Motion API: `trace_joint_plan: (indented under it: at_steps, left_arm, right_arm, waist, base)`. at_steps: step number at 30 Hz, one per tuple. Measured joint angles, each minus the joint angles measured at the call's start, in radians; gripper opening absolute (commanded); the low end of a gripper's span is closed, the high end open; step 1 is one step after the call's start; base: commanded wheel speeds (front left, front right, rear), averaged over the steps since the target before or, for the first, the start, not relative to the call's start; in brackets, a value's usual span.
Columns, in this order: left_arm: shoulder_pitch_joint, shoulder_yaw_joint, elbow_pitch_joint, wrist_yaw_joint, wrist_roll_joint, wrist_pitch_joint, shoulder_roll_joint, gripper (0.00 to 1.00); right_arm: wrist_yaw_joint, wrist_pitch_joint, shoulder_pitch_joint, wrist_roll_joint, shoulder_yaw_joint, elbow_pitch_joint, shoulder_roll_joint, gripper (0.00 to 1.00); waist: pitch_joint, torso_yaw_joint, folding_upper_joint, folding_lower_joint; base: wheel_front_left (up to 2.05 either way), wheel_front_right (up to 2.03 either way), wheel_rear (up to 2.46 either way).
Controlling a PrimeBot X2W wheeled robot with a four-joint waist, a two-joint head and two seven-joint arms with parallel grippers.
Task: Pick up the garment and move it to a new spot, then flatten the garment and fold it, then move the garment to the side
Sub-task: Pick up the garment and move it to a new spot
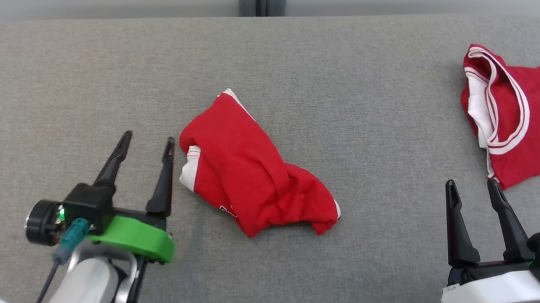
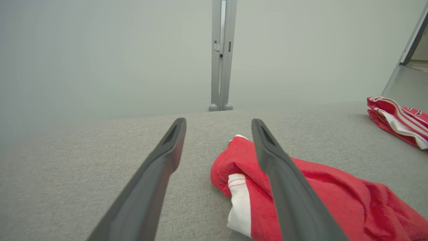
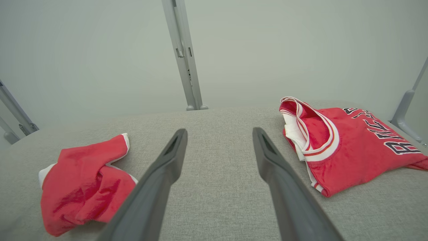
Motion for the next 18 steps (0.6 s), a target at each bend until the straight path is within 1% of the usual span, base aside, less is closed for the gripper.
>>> trace_joint_plan:
  at_steps: [2,4,8,12,18]
  left_arm:
    - [0.03,0.032,-0.009,0.01,-0.017,-0.004,0.021,1.0]
    - [0.058,0.052,-0.014,0.011,-0.033,-0.004,0.038,1.0]
    - [0.099,0.064,-0.029,0.012,-0.036,-0.006,0.066,1.0]
    - [0.134,0.059,-0.046,0.017,-0.038,0.002,0.072,1.0]
    - [0.195,0.051,-0.066,0.029,-0.044,0.017,0.08,1.0]
  right_arm:
    - [0.0,0.006,0.006,0.0,-0.001,0.002,0.0,1.0]
    - [0.0,0.009,0.019,0.0,-0.003,0.006,0.001,1.0]
    - [0.0,0.017,0.038,0.002,-0.012,0.009,0.004,1.0]
    - [0.0,0.022,0.065,0.002,-0.016,0.015,0.008,1.0]
    - [0.0,0.032,0.108,0.003,-0.016,0.019,0.012,1.0]
  waist:
    - [-0.016,0.021,0.0,0.0]
    - [-0.033,0.037,0.0,0.0]
    - [-0.064,0.063,0.0,0.0]
    - [-0.09,0.073,0.0,0.0]
    - [-0.13,0.064,0.0,0.0]
  base:
    - [0.0,0.0,0.0]
    - [0.0,0.0,0.0]
    - [0.0,0.0,0.0]
    - [0.0,0.0,0.0]
    - [0.0,0.0,0.0]
